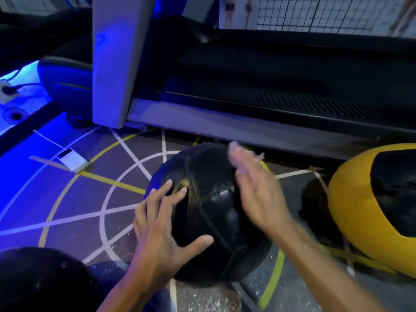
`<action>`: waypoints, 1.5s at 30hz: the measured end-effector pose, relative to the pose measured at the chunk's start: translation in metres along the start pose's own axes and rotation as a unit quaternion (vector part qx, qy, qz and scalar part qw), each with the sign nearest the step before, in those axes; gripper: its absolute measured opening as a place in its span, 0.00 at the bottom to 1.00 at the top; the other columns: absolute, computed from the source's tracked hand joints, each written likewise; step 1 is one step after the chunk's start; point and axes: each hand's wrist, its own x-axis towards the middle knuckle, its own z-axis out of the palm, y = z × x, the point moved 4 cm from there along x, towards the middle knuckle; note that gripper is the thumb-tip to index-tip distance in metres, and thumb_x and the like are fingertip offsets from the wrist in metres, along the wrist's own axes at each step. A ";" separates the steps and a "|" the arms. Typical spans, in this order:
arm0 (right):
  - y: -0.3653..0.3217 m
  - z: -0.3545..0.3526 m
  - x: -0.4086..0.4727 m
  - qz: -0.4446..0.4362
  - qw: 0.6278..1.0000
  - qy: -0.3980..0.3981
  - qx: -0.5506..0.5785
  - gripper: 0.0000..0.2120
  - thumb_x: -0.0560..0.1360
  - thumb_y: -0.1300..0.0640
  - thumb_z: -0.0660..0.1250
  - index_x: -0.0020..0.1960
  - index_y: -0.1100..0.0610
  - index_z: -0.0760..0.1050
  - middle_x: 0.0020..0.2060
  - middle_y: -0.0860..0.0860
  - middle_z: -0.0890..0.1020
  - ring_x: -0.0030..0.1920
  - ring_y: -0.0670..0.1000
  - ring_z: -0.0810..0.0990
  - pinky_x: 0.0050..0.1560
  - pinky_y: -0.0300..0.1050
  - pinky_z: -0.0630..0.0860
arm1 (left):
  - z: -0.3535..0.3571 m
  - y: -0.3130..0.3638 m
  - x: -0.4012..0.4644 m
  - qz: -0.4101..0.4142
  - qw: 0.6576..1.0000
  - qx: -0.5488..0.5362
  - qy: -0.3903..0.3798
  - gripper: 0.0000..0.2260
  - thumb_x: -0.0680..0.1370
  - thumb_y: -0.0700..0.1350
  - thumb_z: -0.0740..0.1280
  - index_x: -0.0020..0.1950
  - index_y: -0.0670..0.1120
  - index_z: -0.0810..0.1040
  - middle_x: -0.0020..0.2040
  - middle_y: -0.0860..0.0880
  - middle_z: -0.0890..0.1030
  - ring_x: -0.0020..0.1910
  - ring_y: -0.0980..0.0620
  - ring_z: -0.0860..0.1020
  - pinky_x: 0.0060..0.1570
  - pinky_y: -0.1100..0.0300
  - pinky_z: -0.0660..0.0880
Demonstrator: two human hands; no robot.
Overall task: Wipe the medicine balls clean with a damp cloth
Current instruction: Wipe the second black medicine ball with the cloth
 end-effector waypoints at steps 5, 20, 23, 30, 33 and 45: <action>-0.027 0.017 -0.041 -0.239 0.960 -0.123 -0.077 0.21 0.82 0.61 0.59 0.75 0.58 0.72 0.75 0.51 0.72 0.77 0.48 0.67 0.79 0.50 0.61 | -0.006 -0.013 -0.020 0.008 1.000 0.005 0.014 0.44 0.59 0.72 0.74 0.73 0.68 0.64 0.77 0.65 0.60 0.73 0.49 0.64 0.70 0.51 0.59; 0.078 -0.046 -0.135 0.251 0.951 0.068 0.165 0.19 0.87 0.57 0.54 0.69 0.40 0.76 0.67 0.36 0.78 0.73 0.43 0.72 0.71 0.44 0.71 | -0.025 0.023 -0.012 0.057 0.997 -0.039 -0.041 0.28 0.74 0.69 0.68 0.71 0.59 0.75 0.72 0.64 0.71 0.73 0.54 0.68 0.73 0.53 0.65; 0.081 -0.057 -0.121 0.312 0.933 0.074 0.165 0.14 0.85 0.53 0.60 0.62 0.40 0.81 0.59 0.34 0.82 0.68 0.41 0.76 0.71 0.50 0.71 | -0.017 0.034 -0.036 0.086 0.995 -0.035 -0.035 0.30 0.73 0.70 0.69 0.71 0.59 0.76 0.72 0.63 0.71 0.72 0.52 0.69 0.73 0.59 0.62; -0.063 -0.015 -0.091 -0.134 0.980 -0.100 -0.106 0.19 0.83 0.56 0.56 0.71 0.57 0.76 0.75 0.50 0.72 0.78 0.46 0.65 0.80 0.42 0.57 | -0.006 0.051 -0.072 0.153 0.988 -0.018 -0.010 0.29 0.73 0.72 0.69 0.69 0.60 0.76 0.73 0.61 0.72 0.68 0.46 0.73 0.70 0.46 0.66; -0.053 -0.026 -0.110 -0.175 0.973 -0.121 -0.091 0.20 0.84 0.58 0.56 0.74 0.58 0.73 0.75 0.50 0.72 0.78 0.47 0.66 0.77 0.48 0.64 | -0.009 0.051 -0.085 0.172 0.985 -0.009 -0.013 0.26 0.76 0.70 0.67 0.71 0.61 0.74 0.73 0.61 0.72 0.70 0.48 0.73 0.72 0.43 0.64; 0.041 -0.141 -0.149 0.278 0.926 0.230 0.115 0.15 0.84 0.60 0.60 0.60 0.47 0.83 0.53 0.40 0.86 0.56 0.43 0.84 0.58 0.43 0.79 | -0.017 0.081 -0.077 0.213 0.977 -0.007 -0.027 0.19 0.78 0.62 0.69 0.67 0.59 0.81 0.70 0.60 0.75 0.66 0.51 0.76 0.66 0.45 0.69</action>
